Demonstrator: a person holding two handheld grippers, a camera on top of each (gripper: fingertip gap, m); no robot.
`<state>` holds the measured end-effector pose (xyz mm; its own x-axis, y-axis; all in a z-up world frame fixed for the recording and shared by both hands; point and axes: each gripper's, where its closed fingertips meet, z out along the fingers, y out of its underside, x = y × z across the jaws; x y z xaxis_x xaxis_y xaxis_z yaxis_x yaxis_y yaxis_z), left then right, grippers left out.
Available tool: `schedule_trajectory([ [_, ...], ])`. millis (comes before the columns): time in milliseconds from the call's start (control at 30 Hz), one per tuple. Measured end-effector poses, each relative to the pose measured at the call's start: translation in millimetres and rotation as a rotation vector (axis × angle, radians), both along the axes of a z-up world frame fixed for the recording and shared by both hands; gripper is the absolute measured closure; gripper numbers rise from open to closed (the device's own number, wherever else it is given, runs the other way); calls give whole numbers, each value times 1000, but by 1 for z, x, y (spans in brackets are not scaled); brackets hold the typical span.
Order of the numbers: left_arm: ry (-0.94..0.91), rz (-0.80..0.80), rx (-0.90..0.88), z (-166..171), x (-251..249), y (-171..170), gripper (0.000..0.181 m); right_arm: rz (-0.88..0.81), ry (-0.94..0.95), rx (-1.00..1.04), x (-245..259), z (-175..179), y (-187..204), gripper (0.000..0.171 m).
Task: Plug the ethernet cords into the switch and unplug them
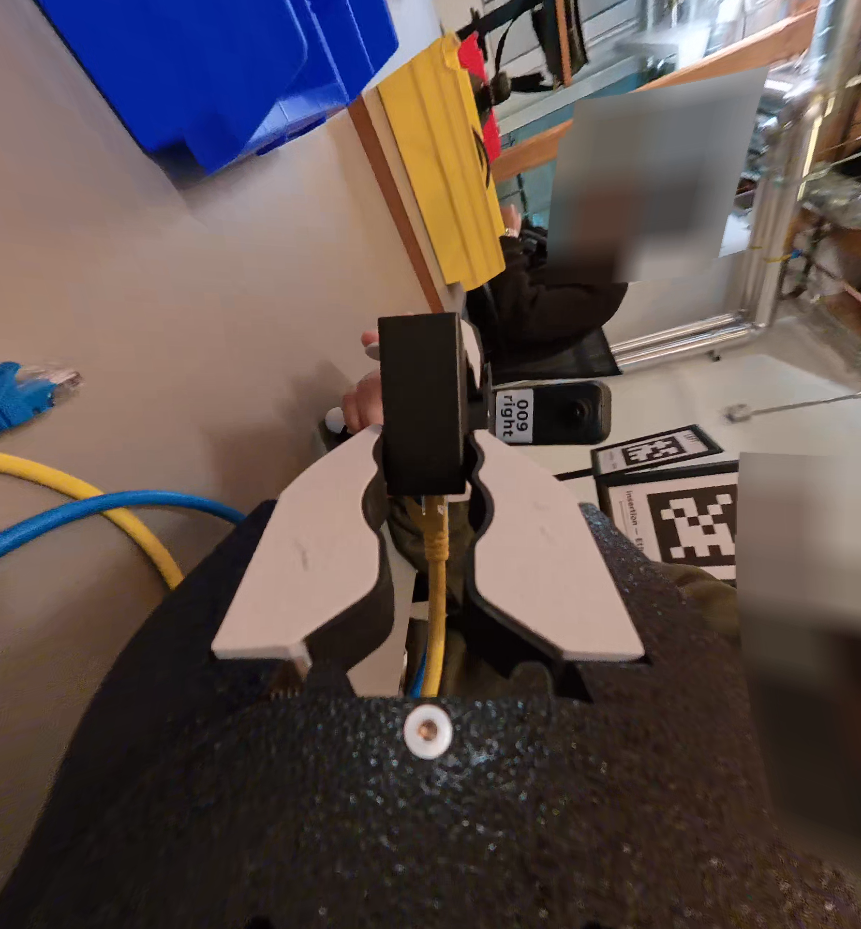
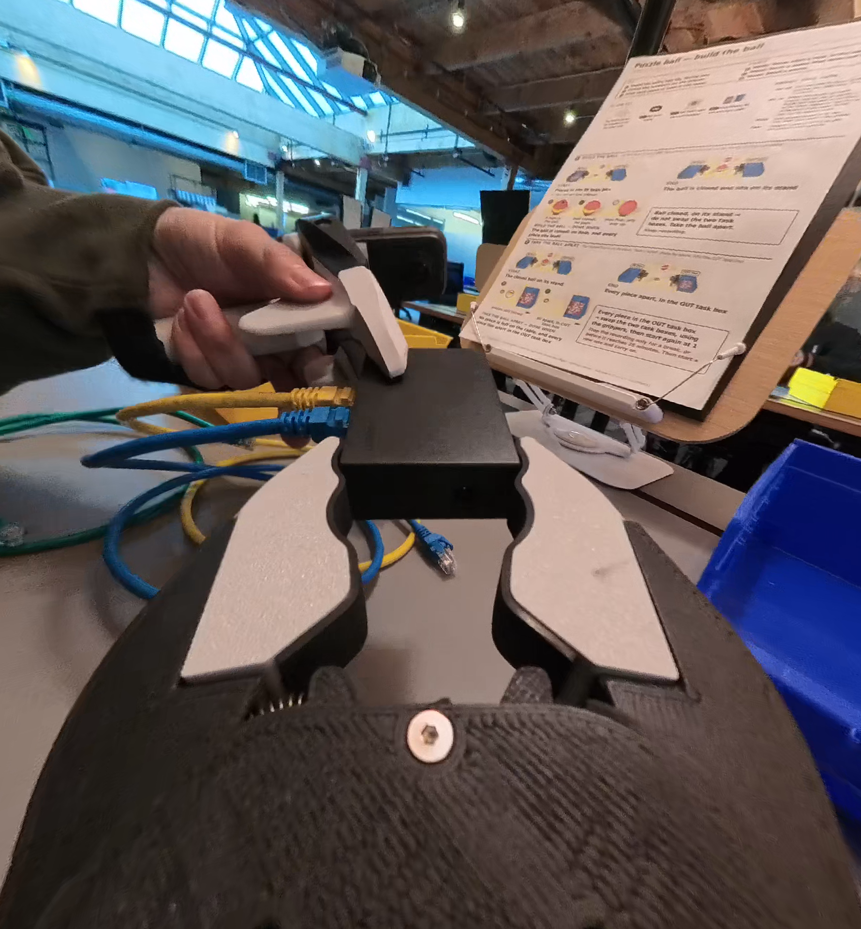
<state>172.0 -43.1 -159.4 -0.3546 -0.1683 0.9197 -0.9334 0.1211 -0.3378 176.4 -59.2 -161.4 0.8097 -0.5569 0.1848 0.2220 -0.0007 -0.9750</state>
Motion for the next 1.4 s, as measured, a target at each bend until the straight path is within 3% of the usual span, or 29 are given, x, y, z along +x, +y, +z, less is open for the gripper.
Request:
schedule_trajectory([
  [367,-22,-96,150,0,-6,1,154,-7,0,-17,0,-2,1,107],
  [667,-41,-40,194,-2,3,7,154,-83,41,-97,7,-12,7,108],
  [867,-190,53,182,0,19,7,136,-127,75,-68,13,-11,4,108],
  [1167,-343,208,137,27,35,36,140,-131,167,73,21,-4,-11,108],
  [1300,-526,239,190,42,20,56,141,-200,192,126,30,-2,-24,108],
  [1400,-664,177,236,46,-17,69,141,-246,214,176,36,-1,-37,108],
])
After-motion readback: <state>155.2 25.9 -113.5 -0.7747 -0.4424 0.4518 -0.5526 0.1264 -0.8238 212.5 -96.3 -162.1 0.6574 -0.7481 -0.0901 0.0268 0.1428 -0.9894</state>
